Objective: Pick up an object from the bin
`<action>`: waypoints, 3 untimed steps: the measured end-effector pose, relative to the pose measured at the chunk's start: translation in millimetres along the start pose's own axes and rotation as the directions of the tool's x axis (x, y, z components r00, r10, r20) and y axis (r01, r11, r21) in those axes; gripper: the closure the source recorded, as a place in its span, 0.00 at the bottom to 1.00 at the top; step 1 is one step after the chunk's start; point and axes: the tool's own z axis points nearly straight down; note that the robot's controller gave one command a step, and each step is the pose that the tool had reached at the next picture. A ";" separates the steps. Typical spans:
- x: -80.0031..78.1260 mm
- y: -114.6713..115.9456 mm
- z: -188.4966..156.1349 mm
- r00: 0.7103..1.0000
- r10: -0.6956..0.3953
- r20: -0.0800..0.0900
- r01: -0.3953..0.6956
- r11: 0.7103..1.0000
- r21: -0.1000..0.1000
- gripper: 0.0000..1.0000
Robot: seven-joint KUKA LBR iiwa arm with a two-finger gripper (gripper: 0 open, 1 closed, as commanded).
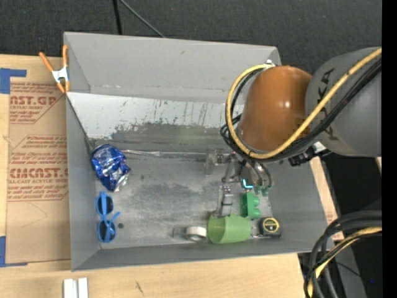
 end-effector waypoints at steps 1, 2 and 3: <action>-19.9 -79.6 106.1 0.999 -0.041 0.025 0.040 0.999 0.007 0.00; 11.1 -183.0 123.1 0.995 -0.100 0.005 0.100 0.995 -0.003 0.00; 31.7 -168.3 64.4 0.940 -0.342 0.009 0.342 0.940 0.004 0.00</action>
Offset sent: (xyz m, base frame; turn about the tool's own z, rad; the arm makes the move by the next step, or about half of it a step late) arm 0.0137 -0.0746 -0.1074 -0.0468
